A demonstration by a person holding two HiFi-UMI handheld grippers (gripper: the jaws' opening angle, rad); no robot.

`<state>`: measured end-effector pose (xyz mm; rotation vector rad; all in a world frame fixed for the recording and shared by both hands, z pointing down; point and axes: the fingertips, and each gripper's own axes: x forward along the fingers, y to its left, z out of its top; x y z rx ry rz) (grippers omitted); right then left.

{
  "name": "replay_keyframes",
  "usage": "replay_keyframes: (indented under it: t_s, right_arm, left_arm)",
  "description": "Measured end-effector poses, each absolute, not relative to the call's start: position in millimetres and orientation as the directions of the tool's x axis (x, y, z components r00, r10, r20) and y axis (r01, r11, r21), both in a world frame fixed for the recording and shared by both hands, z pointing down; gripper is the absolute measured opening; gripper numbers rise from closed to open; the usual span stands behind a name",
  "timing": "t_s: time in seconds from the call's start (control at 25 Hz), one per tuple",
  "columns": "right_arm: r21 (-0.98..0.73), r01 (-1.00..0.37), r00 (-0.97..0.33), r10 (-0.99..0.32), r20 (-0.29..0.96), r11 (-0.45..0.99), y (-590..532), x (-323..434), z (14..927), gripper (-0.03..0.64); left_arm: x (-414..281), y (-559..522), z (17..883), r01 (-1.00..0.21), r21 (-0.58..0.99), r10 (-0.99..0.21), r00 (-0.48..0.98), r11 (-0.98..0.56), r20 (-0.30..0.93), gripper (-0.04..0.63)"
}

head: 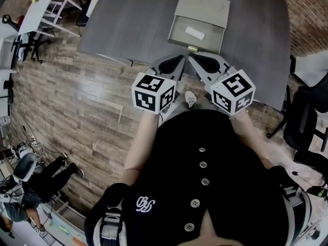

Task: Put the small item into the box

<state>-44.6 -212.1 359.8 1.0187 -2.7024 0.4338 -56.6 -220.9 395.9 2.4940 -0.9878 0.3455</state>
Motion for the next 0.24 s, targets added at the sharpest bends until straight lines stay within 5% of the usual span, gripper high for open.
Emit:
replay_keyframes:
  t_s: [0.24]
  right_arm:
    - [-0.188, -0.670, -0.733, -0.603, 0.315, 0.718, -212.1, -44.5, 362.0, 0.000]
  left_arm:
    - [-55.3, -221.2, 397.0, -0.696, 0.303, -0.584, 0.715, -0.651, 0.384, 0.014]
